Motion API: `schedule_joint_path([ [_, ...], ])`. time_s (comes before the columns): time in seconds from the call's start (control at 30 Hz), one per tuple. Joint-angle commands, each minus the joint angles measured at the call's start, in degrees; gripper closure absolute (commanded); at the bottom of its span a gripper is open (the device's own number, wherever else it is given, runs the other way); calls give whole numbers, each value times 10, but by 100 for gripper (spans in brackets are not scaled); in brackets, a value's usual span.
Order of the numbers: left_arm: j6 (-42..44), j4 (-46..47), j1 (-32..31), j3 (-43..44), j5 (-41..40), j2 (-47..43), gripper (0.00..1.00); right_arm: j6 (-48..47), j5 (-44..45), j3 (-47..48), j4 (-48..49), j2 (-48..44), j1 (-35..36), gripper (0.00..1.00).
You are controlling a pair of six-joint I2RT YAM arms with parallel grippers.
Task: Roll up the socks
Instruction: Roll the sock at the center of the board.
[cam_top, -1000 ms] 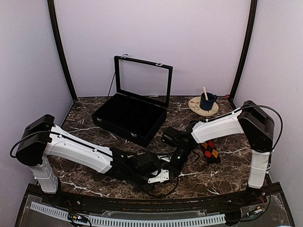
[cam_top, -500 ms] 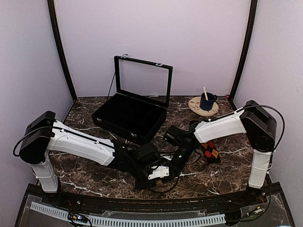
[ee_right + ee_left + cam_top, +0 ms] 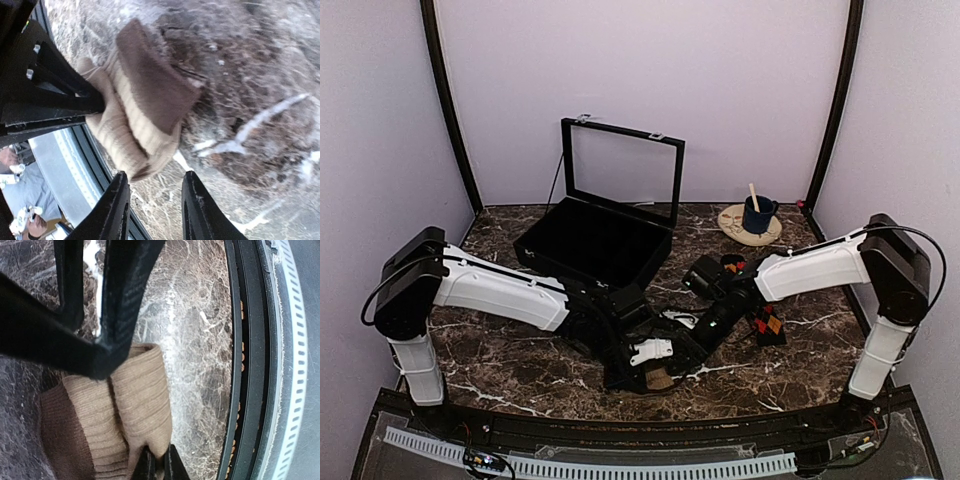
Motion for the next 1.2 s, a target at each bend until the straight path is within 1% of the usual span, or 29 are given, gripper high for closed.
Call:
schedule_joint_path([
  [0.0,-30,-72,19,8,29,31,100,23,21,-20,43,-32,0,66],
  [0.3,-46,-89,51,26,109,47,100,61,122,-74,89,-68,-4,66],
  [0.6,-50,-109,62,31,140,57,100,96,198,-123,139,-103,-4,65],
  [0.87,-53,-115,67,37,163,63,100,119,275,-161,151,-172,-5,65],
  [1.03,-47,-131,69,47,183,78,100,112,294,-189,159,-234,-4,65],
  [1.17,-46,-139,72,51,202,90,100,101,307,-204,150,-282,10,65],
])
